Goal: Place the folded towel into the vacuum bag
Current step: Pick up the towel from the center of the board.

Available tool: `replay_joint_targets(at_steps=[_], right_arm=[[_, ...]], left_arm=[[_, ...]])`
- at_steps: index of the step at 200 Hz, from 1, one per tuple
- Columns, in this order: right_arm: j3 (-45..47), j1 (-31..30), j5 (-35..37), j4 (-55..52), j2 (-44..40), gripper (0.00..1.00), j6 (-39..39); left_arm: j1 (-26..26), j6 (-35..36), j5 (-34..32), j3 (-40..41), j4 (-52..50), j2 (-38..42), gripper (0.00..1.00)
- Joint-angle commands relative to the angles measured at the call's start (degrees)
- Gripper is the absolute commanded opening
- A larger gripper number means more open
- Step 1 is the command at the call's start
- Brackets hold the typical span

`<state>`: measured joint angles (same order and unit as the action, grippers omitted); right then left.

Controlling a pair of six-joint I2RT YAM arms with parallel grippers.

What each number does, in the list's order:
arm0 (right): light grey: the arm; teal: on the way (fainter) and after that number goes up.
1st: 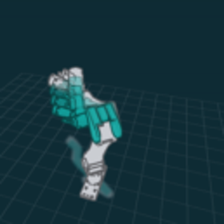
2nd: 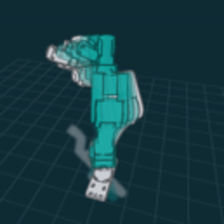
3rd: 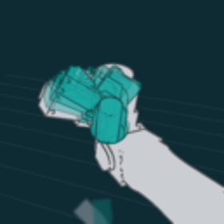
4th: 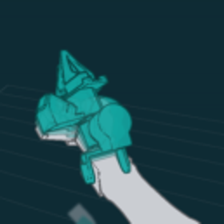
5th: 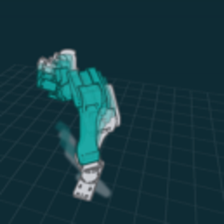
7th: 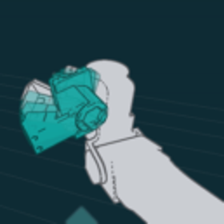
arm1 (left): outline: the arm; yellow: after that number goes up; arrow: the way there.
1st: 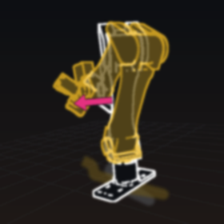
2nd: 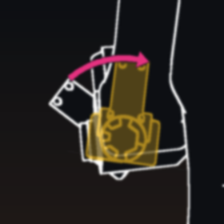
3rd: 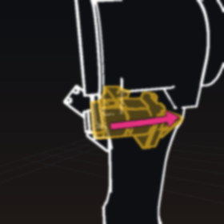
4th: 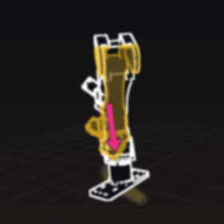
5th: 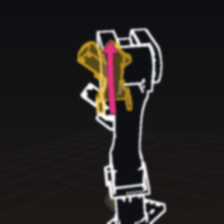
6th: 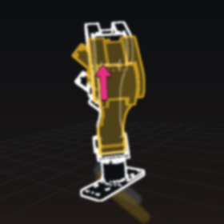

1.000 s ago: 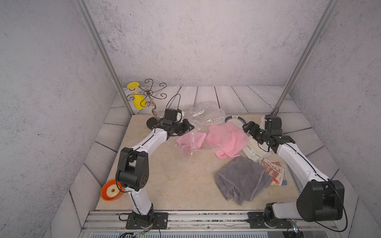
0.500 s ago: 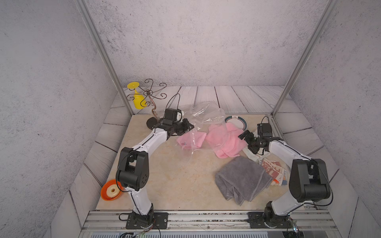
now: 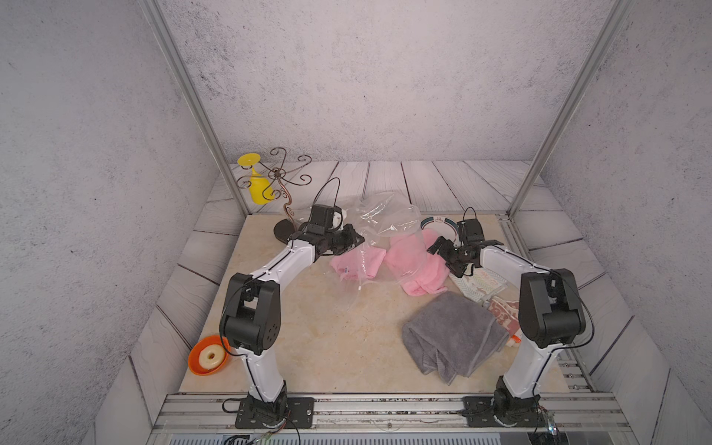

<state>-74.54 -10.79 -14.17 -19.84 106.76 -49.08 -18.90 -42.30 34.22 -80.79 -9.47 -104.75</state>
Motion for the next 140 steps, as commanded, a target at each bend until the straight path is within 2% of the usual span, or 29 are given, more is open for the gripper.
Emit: replay_joint_targets(at_steps=[1,25,44,55,68,90,101,140], right_arm=[[-2.2,-1.7,4.7,-6.4,4.1,1.00,1.7],[-3.2,-2.9,7.6,-8.3,6.9,0.98,1.3],[-3.1,-3.7,10.5,-8.3,7.7,0.90,1.3],[-2.8,-3.7,10.7,-7.3,7.8,0.79,1.8],[-2.0,-3.8,9.7,-4.8,7.3,0.58,2.5],[1.1,-3.8,5.7,3.8,4.5,0.15,3.7],[2.0,-3.8,3.9,6.6,2.7,0.00,4.1],[3.4,-3.7,-0.9,11.4,-6.2,0.00,7.1]], left_arm=[[-0.2,1.8,-0.7,-1.0,-0.2,-0.5,0.00],[-0.2,1.8,-0.6,-1.3,-0.2,-0.6,0.00],[-0.2,1.6,-0.3,-1.4,-0.1,-0.8,0.00],[-0.2,1.7,-0.5,-1.3,-0.2,-0.7,0.00],[-0.2,1.7,-0.4,-1.3,-0.3,-0.7,0.00],[-0.1,1.8,-0.6,-1.1,-0.4,-0.8,0.00],[-0.1,1.8,-0.7,-1.1,-0.5,-0.9,0.00],[-0.1,2.0,-1.9,-1.2,-1.1,-0.9,0.00]])
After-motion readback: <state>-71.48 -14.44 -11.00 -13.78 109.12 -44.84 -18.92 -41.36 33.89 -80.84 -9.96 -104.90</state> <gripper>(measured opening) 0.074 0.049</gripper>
